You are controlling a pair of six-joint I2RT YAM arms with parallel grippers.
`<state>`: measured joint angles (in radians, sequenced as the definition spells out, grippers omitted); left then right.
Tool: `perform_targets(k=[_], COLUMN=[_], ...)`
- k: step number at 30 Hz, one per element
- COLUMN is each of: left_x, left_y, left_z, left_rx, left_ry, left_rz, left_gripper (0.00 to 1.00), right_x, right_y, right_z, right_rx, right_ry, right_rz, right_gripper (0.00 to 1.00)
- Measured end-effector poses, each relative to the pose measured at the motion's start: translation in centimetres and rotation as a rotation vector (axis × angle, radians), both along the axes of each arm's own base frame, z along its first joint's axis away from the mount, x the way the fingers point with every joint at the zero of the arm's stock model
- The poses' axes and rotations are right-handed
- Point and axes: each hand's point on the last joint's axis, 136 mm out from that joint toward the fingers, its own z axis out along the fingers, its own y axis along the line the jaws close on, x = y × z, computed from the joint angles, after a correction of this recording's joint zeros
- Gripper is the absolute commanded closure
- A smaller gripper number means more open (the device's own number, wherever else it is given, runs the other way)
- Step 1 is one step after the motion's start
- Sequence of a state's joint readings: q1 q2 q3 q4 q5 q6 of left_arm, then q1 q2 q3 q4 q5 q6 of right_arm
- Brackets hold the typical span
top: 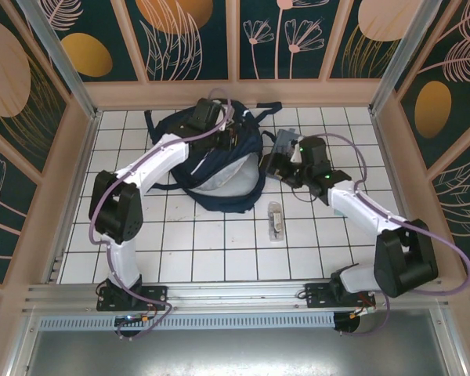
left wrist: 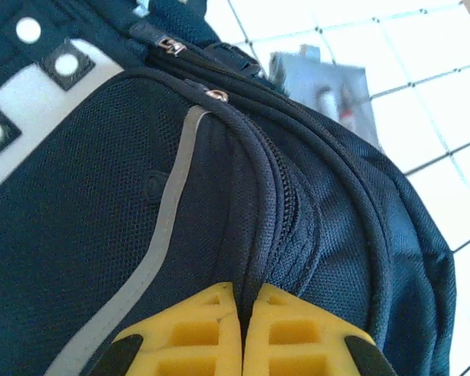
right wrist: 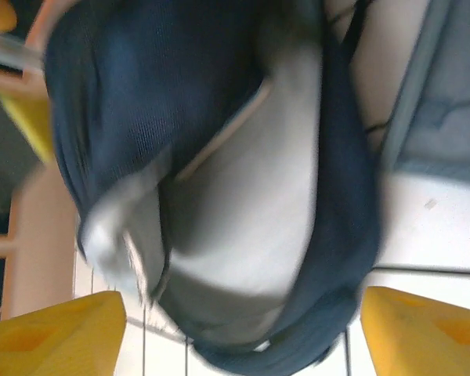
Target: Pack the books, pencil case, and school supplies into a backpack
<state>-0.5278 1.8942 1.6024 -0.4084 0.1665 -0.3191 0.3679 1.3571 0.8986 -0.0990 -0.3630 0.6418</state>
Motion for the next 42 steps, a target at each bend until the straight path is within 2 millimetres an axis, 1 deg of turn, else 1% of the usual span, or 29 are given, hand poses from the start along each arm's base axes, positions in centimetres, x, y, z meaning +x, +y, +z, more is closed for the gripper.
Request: perform_targets(k=[2,3,4,6,8,9,10,11,13,14,15,17,18,22,23,25,27,29,32,34,37,42], left_x=[-1.8,-2.7,-3.4,-4.7,-5.5,-5.7,-6.0,-6.1,-6.1,-6.1,-6.0,-5.9,-5.7,-4.4,-4.1,-3.6,-2.4,-0.9,1.5,3.5,6.2,9.2], left_y=[1.4,2.3,3.0,4.6,6.2,6.7,7.5,8.3,10.1,11.0,11.7,12.7,12.7,11.6,11.2,10.4,9.3,8.1,6.4,5.4,4.6,4.0], left_z=[-0.9,-1.2,-1.3,-1.3,-1.1,-1.0,-0.9,-0.8,-0.9,-0.9,-0.9,-0.3,0.2,2.7,3.0,2.7,1.3,-0.6,-4.3,-6.0,-7.7,-9.8], left_rx=[0.039,0.062,0.081,0.125,0.168,0.186,0.213,0.242,0.316,0.353,0.379,0.412,0.409,0.34,0.324,0.297,0.278,0.272,0.287,0.293,0.311,0.358], left_ry=[0.019,0.022,0.022,0.016,0.004,0.0,-0.006,-0.011,-0.017,-0.021,-0.02,-0.022,-0.022,-0.065,-0.069,-0.06,-0.03,-0.002,0.058,0.07,0.067,0.068], left_rz=[0.006,0.013,0.021,0.041,0.068,0.08,0.1,0.122,0.178,0.208,0.23,0.263,0.268,0.274,0.274,0.268,0.263,0.263,0.272,0.289,0.325,0.374], left_gripper=[1.0,1.0,1.0,1.0,0.88,0.73,0.55,0.44,0.28,0.24,0.22,0.21,0.21,0.23,0.25,0.26,0.28,0.3,0.31,0.32,0.35,0.41], right_x=[1.2,1.6,2.0,2.8,3.3,3.5,3.5,3.5,3.2,3.2,3.1,3.3,3.5,4.8,5.0,5.2,5.7,6.0,5.9,5.8,5.6,5.5], right_y=[-1.4,-1.8,-2.0,-1.5,-0.5,0.1,0.7,1.6,3.4,4.2,4.8,5.7,5.9,5.9,5.8,5.5,4.8,3.8,2.2,1.4,0.8,0.4], right_z=[0.5,0.5,0.3,-0.5,-1.9,-2.8,-3.6,-4.6,-6.1,-6.7,-7.1,-7.3,-7.2,-6.5,-6.4,-6.4,-6.5,-6.7,-7.2,-7.3,-6.9,-6.3], right_rx=[-0.022,-0.031,-0.037,-0.033,-0.023,-0.021,-0.019,-0.018,-0.021,-0.02,-0.018,-0.007,-0.003,-0.002,-0.005,-0.01,-0.017,-0.019,-0.029,-0.033,-0.037,-0.041], right_ry=[-0.034,-0.041,-0.044,-0.04,-0.021,-0.009,0.002,0.016,0.043,0.053,0.062,0.072,0.07,0.046,0.041,0.041,0.039,0.044,0.059,0.061,0.056,0.048], right_rz=[-0.025,-0.03,-0.031,-0.019,0.007,0.021,0.037,0.059,0.102,0.119,0.132,0.144,0.144,0.12,0.113,0.099,0.074,0.045,0.002,-0.015,-0.031,-0.039], right_gripper=[0.15,0.15,0.15,0.15,0.15,0.15,0.15,0.15,0.16,0.17,0.18,0.18,0.18,0.17,0.17,0.17,0.17,0.16,0.16,0.16,0.16,0.16])
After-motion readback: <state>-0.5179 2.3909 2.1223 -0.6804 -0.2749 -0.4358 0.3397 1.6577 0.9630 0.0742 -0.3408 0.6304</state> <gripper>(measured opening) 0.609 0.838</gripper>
